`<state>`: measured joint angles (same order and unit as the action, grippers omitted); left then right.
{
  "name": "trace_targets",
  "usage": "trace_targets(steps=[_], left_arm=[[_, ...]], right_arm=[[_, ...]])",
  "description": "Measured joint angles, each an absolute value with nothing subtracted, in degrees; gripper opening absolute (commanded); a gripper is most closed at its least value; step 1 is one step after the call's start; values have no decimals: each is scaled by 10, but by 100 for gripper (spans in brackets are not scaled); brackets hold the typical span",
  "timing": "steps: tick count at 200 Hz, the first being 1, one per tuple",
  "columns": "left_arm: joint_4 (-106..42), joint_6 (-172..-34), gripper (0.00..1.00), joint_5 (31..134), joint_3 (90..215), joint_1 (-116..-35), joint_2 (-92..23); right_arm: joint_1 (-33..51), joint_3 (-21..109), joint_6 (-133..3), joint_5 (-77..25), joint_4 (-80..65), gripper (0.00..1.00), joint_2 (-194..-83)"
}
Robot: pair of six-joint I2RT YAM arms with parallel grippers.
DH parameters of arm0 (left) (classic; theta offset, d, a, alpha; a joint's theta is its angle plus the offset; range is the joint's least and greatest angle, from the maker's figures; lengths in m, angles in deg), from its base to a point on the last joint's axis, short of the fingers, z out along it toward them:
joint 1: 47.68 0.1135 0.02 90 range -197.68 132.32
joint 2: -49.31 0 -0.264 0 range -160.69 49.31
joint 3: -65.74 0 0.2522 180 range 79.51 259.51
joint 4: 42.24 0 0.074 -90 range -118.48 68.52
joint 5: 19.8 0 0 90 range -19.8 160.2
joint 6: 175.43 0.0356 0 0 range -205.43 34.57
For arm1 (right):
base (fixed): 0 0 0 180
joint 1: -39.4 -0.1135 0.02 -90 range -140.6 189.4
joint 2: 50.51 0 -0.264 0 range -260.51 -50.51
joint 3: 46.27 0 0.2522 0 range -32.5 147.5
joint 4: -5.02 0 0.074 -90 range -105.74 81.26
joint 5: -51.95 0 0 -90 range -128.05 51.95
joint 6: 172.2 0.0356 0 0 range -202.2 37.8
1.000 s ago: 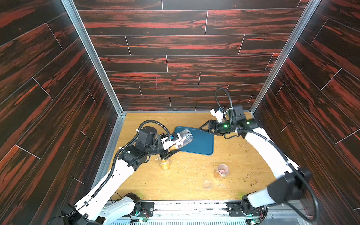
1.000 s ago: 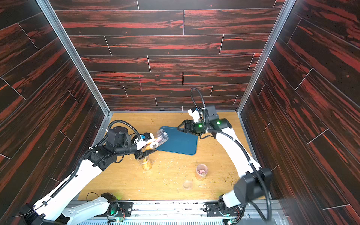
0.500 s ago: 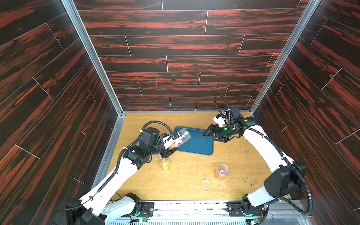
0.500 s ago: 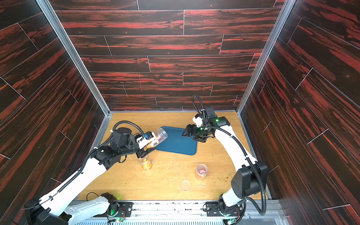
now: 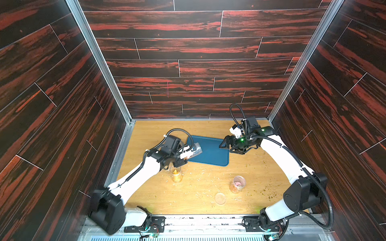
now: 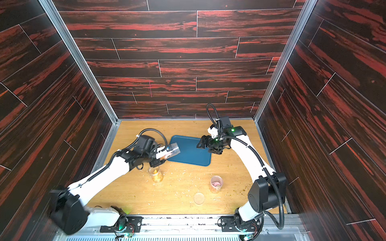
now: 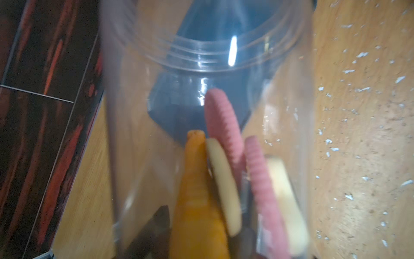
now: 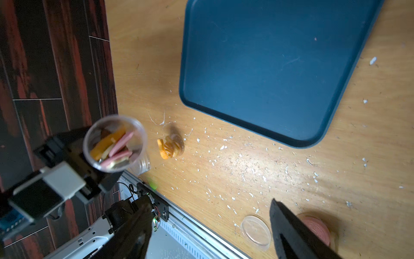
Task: Pour the cookies out of the jar
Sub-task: Pour the cookies in the jar onto the tray.
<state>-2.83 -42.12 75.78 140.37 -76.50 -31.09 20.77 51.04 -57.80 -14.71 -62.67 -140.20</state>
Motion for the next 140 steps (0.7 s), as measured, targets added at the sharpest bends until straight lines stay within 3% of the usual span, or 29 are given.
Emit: trace_targets(steps=[140], left_arm=[[-6, -302, 0, 709, 1536, -767, -496]], right_arm=[[252, 487, -594, -123, -617, 86, -1409]])
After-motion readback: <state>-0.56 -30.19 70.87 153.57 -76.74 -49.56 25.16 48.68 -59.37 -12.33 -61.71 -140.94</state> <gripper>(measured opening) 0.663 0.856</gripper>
